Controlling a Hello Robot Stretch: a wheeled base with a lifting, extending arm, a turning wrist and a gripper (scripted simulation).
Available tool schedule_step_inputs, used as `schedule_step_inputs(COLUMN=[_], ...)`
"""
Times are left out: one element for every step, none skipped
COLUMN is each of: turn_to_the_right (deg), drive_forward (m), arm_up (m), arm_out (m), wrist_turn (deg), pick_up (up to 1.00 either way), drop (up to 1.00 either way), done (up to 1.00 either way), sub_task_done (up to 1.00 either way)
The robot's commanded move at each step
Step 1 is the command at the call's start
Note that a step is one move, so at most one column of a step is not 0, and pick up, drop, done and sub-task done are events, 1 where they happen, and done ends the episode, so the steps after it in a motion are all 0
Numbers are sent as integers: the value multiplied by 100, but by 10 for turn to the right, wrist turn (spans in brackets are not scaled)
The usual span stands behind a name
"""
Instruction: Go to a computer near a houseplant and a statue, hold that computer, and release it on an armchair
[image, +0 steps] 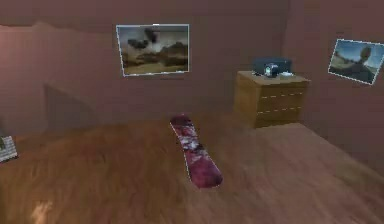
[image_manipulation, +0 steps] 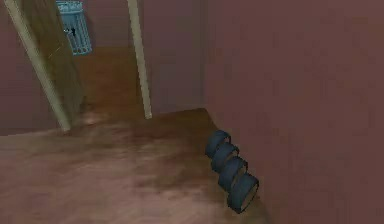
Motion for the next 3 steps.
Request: schedule_step_inputs(turn_to_the_right=[-450,-150,0], drive_forward=[0,0,95], arm_up=[0,0,0], arm_out=[0,0,0], wrist_turn=[0,0,0], pick_up=[0,0,0], drop=[0,0,0], done=[0,0,0], sub_task_done=[0,0,0])
